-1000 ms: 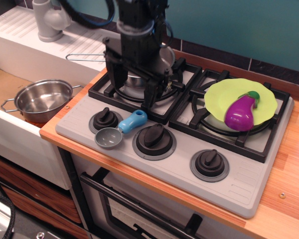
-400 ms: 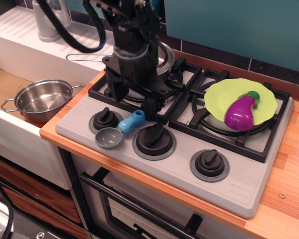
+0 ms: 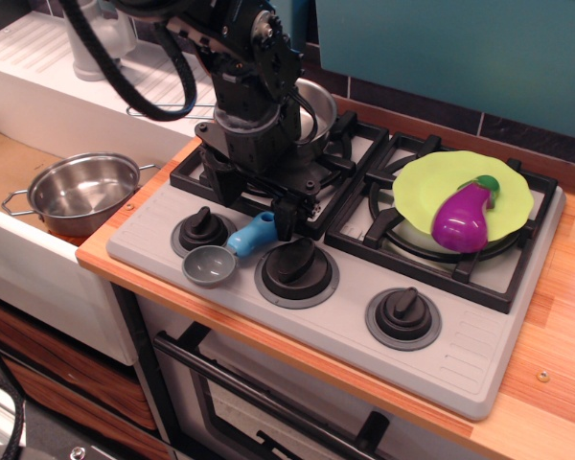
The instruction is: Put eggplant on plate and spoon in pot or pan on stove
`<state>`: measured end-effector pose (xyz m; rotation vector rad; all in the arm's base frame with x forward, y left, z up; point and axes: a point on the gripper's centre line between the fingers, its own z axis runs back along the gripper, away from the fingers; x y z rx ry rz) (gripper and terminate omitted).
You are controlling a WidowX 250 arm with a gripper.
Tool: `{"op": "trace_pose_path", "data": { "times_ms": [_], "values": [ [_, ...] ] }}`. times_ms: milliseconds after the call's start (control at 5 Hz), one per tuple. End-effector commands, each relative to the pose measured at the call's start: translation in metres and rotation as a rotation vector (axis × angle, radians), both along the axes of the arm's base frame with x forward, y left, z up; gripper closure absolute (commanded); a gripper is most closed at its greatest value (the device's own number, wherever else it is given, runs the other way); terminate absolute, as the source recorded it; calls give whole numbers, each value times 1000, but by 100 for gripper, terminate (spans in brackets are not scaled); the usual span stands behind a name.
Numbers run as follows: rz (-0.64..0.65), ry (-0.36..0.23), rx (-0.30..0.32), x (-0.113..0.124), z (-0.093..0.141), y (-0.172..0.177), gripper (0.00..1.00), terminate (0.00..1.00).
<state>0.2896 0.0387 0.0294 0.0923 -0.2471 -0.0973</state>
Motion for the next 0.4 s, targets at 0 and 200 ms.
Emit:
{"op": "trace_pose_path", "data": {
  "times_ms": [0,200],
  "values": [
    [13,-27,11,-1,-1,-4,0,0],
    [18,-30,16,0,1,-7,0,0]
  ]
}}
